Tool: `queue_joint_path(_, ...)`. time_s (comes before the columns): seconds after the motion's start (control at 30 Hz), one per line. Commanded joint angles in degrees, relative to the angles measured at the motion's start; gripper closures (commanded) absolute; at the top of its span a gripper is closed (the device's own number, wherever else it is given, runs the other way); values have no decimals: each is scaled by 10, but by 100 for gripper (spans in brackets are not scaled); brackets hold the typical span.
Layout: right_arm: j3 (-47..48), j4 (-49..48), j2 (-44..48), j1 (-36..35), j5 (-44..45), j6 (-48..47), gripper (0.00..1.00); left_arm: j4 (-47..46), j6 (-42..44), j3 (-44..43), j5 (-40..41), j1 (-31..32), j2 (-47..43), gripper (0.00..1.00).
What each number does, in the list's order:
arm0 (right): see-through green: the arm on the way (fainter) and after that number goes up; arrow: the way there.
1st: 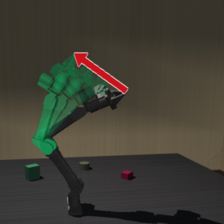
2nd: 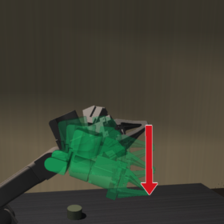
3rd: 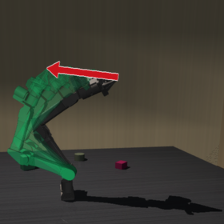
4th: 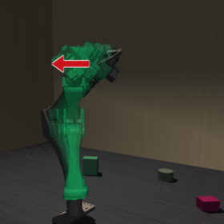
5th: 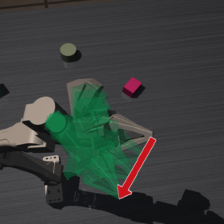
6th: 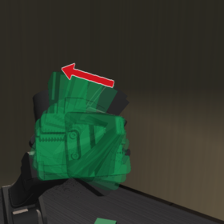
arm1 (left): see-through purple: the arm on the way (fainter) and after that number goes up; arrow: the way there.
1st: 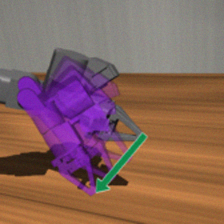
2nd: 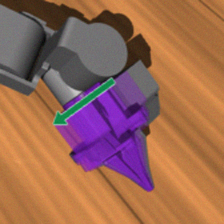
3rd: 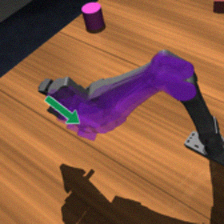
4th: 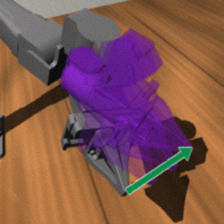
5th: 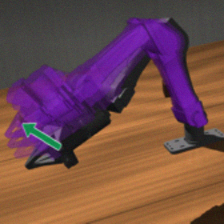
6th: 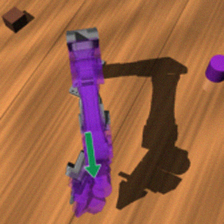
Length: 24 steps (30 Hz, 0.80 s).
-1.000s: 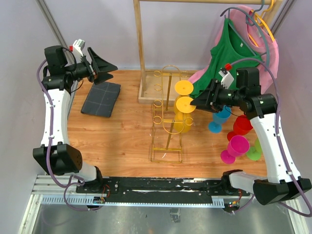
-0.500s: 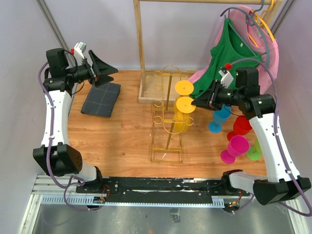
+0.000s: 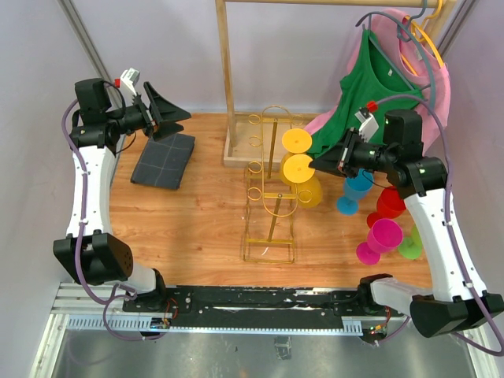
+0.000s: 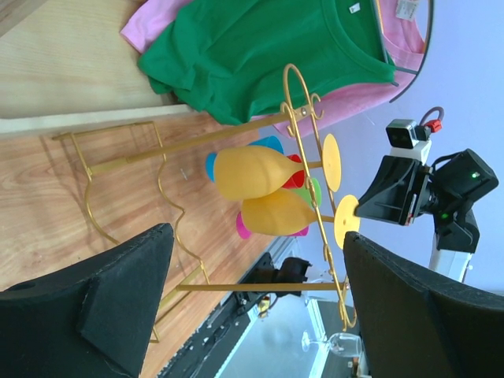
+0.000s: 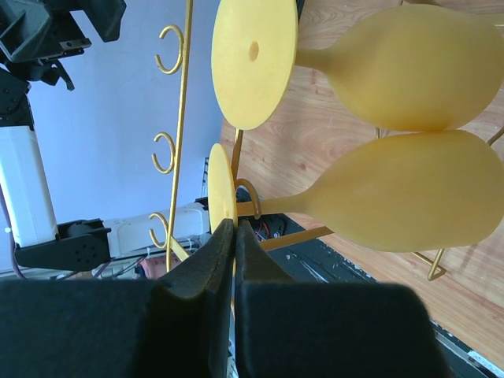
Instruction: Take the wine glass off the wine glass rack
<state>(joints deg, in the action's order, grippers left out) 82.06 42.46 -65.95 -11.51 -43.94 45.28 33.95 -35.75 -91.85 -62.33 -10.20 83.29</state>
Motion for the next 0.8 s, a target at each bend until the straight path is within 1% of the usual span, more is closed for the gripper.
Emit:
queue_joint_path(0.0,4,-7,11,-10,-2,14,99,6,8,5,-18,1,-14,7)
queue_joint_path(0.33,-1,-45,26,4,3,50,99,6,10,6,-21,1,-15,7)
queue_joint_path(0.77,-32,-44,61,61,-7,57,99,9,12,5,-24,1,-14,7)
